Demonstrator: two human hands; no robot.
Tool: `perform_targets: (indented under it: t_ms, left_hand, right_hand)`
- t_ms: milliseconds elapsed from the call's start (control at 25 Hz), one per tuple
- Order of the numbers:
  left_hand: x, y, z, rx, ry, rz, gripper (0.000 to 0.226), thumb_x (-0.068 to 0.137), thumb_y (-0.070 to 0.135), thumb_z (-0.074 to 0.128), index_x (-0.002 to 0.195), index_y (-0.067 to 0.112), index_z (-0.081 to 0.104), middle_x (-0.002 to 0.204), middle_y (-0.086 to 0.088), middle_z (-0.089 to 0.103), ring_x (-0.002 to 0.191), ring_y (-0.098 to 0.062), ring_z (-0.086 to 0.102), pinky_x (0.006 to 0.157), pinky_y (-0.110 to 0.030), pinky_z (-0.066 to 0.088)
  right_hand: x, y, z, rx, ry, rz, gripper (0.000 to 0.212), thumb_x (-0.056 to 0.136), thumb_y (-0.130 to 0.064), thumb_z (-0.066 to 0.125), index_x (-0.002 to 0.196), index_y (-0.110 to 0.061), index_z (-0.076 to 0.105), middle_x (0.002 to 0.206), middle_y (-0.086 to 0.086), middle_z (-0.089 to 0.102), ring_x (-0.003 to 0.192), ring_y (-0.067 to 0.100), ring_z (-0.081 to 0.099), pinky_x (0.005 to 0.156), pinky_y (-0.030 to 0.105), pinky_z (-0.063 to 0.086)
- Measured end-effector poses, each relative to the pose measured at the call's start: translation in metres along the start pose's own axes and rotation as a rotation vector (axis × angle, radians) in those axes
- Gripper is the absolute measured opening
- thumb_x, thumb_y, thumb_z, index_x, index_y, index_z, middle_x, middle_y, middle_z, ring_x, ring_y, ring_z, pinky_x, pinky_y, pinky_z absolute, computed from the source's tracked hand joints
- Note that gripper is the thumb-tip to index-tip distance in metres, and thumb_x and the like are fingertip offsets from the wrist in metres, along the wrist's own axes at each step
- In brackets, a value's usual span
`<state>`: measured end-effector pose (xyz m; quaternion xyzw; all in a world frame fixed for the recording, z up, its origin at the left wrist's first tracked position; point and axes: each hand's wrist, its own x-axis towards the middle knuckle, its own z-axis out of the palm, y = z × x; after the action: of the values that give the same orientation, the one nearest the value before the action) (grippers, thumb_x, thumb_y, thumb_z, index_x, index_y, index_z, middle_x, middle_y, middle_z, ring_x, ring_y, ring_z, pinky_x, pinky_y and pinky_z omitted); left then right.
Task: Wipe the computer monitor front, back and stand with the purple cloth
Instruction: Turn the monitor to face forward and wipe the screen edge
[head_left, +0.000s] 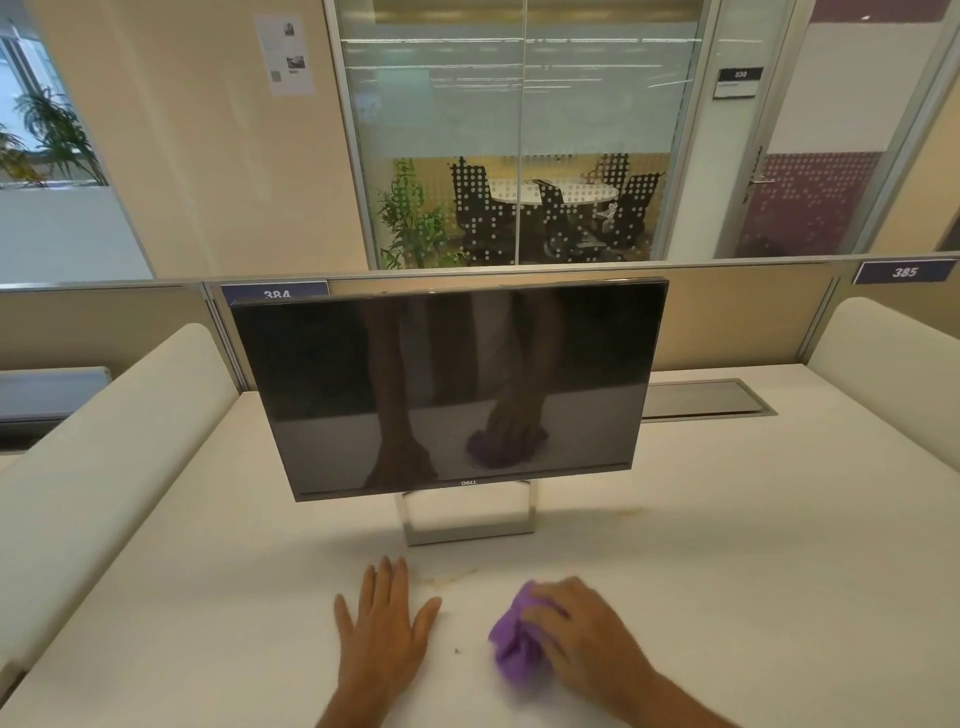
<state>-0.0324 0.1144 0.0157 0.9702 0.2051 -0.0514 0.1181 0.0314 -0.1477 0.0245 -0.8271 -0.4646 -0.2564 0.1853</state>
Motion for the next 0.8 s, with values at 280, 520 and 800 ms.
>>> perform_targets:
  t_ms: [280, 520, 800]
  left_hand:
    - [-0.002, -0.008, 0.006, 0.038, -0.012, 0.018, 0.123, 0.049, 0.081, -0.039, 0.155, 0.024, -0.011, 0.162, 0.005, -0.019, 0.149, -0.014, -0.018, 0.118, -0.055, -0.009]
    - [-0.004, -0.003, 0.000, 0.044, -0.030, 0.019, 0.128, 0.044, 0.080, -0.043, 0.155, 0.025, -0.012, 0.161, 0.005, -0.021, 0.149, -0.013, -0.019, 0.118, -0.055, -0.010]
    - [-0.004, -0.004, 0.002, 0.056, -0.035, 0.020, 0.127, 0.043, 0.080, -0.044, 0.154, 0.025, -0.014, 0.161, 0.006, -0.023, 0.148, -0.013, -0.020, 0.118, -0.055, -0.011]
  right_hand:
    - [0.090, 0.085, -0.037, -0.368, -0.046, 0.122, 0.039, 0.073, -0.019, 0.081, 0.110, -0.013, 0.070, 0.117, 0.013, 0.067, 0.097, 0.032, 0.064, 0.073, 0.039, 0.055]
    - [0.068, 0.121, -0.055, -0.531, -0.281, 0.337, 0.061, 0.047, -0.016, 0.096, 0.101, -0.005, 0.070, 0.104, 0.020, 0.068, 0.081, 0.039, 0.066, 0.063, 0.046, 0.057]
    - [0.075, 0.107, -0.037, -0.445, -0.153, 0.140, 0.053, 0.064, -0.024, 0.089, 0.111, -0.010, 0.069, 0.116, 0.016, 0.067, 0.095, 0.035, 0.065, 0.072, 0.042, 0.058]
